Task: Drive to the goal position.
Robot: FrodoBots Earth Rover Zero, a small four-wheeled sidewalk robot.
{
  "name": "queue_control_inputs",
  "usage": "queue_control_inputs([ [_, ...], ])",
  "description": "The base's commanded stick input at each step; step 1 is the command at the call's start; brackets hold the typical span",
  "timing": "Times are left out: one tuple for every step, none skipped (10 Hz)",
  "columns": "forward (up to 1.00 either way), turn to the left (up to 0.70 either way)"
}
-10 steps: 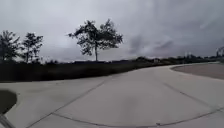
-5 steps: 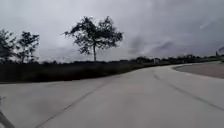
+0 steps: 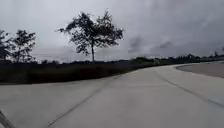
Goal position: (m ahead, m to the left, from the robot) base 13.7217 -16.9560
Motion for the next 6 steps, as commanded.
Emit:
queue_control_inputs([
  [0.85,0.0],
  [0.85,0.0],
  [0.85,0.0],
  [0.85,0.0],
  [0.85,0.0],
  [0.85,-0.16],
])
